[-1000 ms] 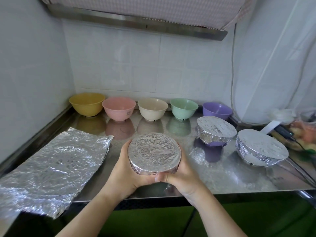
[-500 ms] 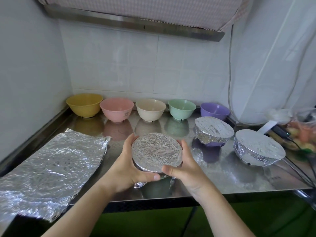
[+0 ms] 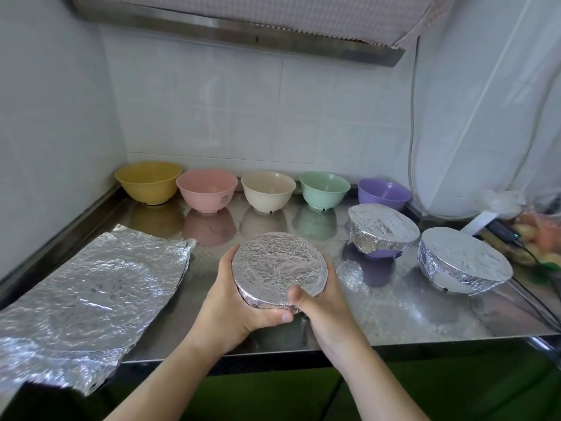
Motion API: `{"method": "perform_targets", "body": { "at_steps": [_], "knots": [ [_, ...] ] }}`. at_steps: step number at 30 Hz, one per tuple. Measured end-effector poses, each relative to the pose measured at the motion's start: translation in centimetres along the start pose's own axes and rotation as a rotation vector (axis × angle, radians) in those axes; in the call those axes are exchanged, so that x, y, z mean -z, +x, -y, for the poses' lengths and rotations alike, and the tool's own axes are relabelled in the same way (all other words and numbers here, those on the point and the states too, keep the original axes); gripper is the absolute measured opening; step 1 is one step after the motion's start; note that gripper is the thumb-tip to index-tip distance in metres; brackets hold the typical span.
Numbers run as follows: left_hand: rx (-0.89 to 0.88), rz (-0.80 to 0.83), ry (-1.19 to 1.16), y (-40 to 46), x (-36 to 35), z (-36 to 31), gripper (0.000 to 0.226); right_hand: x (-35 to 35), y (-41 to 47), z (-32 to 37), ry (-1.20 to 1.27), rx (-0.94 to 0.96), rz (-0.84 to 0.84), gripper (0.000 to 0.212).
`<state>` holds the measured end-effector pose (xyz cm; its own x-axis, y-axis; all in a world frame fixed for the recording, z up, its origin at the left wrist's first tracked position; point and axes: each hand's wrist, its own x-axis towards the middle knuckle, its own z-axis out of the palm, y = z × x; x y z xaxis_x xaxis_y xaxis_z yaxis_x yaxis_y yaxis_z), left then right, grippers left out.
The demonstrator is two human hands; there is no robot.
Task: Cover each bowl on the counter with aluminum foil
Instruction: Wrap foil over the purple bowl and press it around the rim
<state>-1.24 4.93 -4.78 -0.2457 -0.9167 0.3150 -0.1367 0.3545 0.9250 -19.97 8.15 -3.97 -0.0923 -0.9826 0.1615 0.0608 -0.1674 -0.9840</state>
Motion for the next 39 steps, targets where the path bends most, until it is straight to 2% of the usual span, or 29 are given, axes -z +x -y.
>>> {"method": "perform_targets", "body": {
  "at_steps": [5,11,15,17,19,21,22,23,24,25,26,27,29,33,39],
  "knots": [
    [0.013,0.012,0.0,0.0,0.2,-0.6,0.134,2.0,0.2,0.6,-0.145,-0.034,0.139,0.117],
    [0.028,0.044,0.03,-0.1,0.5,-1.0,0.131,2.3,0.0,0.5,-0.308,-0.057,0.117,0.11],
    [0.062,0.102,0.086,0.0,1.3,-0.9,0.142,2.6,-0.4,1.2,-0.334,-0.093,0.121,0.109],
    [0.091,0.152,0.086,0.0,1.9,-1.1,0.151,2.8,-0.5,1.8,-0.354,-0.103,0.118,0.118],
    [0.117,0.208,0.052,0.1,2.4,-1.4,0.155,3.0,-0.5,2.2,-0.343,-0.1,0.092,0.136],
    [0.135,0.215,-0.028,0.3,2.6,-1.8,0.144,2.3,-1.0,3.4,-0.272,-0.101,0.033,0.138],
    [0.146,0.176,-0.069,0.4,2.4,-2.2,0.133,1.8,-1.3,3.8,-0.202,-0.11,-0.041,0.132],
    [0.159,0.11,-0.1,0.5,2.0,-2.8,0.119,1.3,-1.4,3.8,-0.135,-0.105,-0.145,0.117],
    [0.175,0.017,-0.114,0.7,1.6,-3.2,0.1,0.9,-1.4,3.6,-0.094,-0.076,-0.272,0.092],
    [0.19,-0.081,-0.119,1.0,1.0,-3.5,0.081,0.3,-1.3,3.3,-0.13,-0.036,-0.391,0.065],
    [0.206,-0.16,-0.126,1.2,0.3,-3.7,0.064,-0.2,-1.1,2.8,-0.203,-0.013,-0.46,0.052],
    [0.226,-0.204,-0.137,1.4,-0.3,-3.8,0.054,-0.8,-0.9,2.3,-0.263,-0.011,-0.477,0.052],
    [0.264,-0.224,-0.156,1.5,-1.5,-3.6,0.048,-2.0,-0.1,1.4,-0.283,-0.045,-0.483,0.059],
    [0.31,-0.324,-0.184,1.3,-2.7,-2.6,0.042,-3.9,0.7,0.5,-0.154,-0.026,-0.598,0.059],
    [0.309,-0.454,-0.25,0.9,-4.0,-3.4,0.034,-4.9,1.1,0.5,0.041,0.03,-0.706,0.046]
  ]
}}
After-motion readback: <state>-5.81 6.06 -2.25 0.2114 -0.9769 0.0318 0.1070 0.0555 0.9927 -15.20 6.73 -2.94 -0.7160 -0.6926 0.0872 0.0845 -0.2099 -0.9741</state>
